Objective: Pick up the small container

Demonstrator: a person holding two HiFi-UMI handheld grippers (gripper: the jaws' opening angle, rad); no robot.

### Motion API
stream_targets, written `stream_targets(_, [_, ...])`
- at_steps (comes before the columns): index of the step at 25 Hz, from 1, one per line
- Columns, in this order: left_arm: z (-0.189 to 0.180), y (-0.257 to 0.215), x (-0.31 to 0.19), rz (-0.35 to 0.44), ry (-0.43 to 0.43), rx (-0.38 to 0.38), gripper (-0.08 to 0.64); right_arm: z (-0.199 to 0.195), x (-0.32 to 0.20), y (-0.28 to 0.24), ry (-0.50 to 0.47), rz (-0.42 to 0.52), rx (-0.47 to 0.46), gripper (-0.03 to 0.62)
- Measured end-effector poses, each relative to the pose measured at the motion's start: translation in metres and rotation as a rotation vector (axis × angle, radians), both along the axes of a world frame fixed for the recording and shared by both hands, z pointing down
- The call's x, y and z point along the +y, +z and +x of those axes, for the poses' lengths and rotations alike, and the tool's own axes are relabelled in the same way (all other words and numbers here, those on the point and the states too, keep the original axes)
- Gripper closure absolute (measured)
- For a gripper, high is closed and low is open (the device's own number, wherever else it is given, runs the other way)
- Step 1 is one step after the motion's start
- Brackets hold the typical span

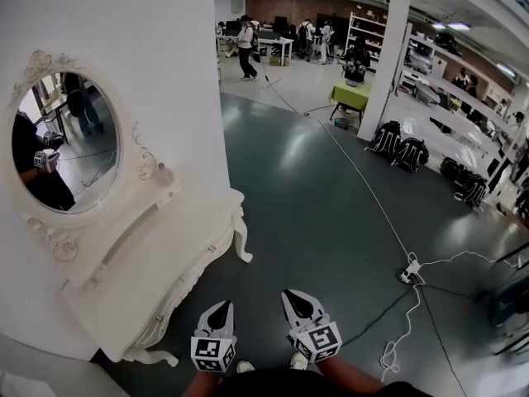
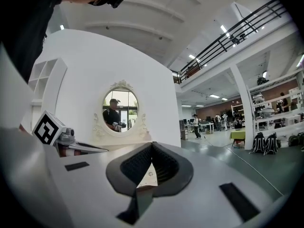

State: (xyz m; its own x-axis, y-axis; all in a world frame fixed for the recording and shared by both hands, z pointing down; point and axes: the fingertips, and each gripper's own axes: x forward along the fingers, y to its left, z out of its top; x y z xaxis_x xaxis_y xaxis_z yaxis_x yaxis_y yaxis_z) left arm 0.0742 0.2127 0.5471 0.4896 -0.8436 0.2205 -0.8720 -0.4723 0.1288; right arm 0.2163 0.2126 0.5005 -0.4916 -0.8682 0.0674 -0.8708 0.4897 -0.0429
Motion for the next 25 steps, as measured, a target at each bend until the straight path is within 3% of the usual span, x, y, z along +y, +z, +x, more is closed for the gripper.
stream_targets(14, [-0.039, 0.011, -0.001, -0.008, -0.016, 0.006, 0.552, -0.033, -0.009, 0.006, 0.018, -0.016, -0.006, 0.586])
stream_targets(20, [-0.037, 0.006, -0.039, -0.059, -0.068, 0.135, 0.554, -0.031, -0.045, 0.001, -0.019, -0.004, -0.017, 0.586])
stream_targets(25, [-0.025, -0.003, -0.083, -0.036, -0.106, 0.116, 0.554, -0.01, -0.087, -0.003, -0.05, 0.006, -0.023, 0.586])
